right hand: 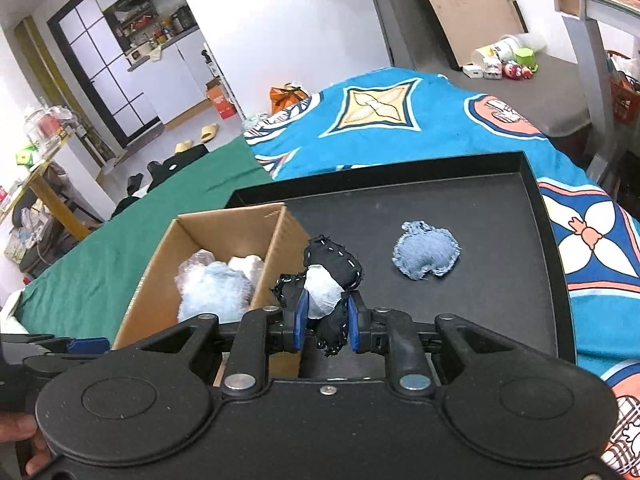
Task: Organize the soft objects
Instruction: 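Carry the black-and-white item with the right gripper into the box and release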
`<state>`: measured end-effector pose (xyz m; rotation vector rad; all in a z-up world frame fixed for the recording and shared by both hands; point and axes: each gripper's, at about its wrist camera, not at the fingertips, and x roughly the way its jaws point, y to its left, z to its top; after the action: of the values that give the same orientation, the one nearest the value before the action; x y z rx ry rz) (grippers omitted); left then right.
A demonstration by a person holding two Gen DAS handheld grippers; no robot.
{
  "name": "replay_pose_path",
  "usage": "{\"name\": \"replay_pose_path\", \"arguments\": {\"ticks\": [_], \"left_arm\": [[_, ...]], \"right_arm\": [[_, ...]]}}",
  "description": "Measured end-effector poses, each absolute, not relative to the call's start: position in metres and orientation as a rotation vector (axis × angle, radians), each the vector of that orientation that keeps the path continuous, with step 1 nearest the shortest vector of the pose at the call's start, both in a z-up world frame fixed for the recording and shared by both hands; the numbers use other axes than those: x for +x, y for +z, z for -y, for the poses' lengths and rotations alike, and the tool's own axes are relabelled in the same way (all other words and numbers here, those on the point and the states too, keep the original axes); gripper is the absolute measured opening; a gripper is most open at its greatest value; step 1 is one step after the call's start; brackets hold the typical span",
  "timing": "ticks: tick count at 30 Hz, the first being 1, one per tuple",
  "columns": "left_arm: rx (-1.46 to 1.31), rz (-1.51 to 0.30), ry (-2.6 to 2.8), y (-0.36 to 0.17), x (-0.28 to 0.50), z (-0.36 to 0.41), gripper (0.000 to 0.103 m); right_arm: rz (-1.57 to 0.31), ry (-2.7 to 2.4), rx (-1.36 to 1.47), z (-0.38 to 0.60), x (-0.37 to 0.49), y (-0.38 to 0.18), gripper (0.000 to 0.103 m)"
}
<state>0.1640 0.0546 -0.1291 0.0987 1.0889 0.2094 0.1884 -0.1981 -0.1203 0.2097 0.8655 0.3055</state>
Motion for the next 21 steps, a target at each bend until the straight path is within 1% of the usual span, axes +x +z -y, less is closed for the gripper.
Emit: {"name": "replay_pose_path", "arguments": {"ticks": [12, 16, 18, 21], "left_arm": [[-0.003, -1.08, 0.163, -0.129, 0.16, -0.067, 0.044], [-0.036, -1.084, 0.16, -0.131, 0.161, -0.073, 0.042], [-0.046, -1.09, 0.165, -0.132, 0.161, -0.075, 0.04], [-0.064, -1.099, 0.163, -0.135, 0.163, -0.078, 0.032]], "right_arm": [[-0.81, 0.404, 0.209, 0.17, 0.177, -0.101, 0.021], [-0.817, 0.452, 0.194, 0.153, 0.175, -0.102, 0.021], [-0.826, 0.467, 0.19, 0.146, 0.174, -0.103, 0.021], [-0.858, 0.507, 0.212, 0.133, 0.177, -0.108, 0.021]]}}
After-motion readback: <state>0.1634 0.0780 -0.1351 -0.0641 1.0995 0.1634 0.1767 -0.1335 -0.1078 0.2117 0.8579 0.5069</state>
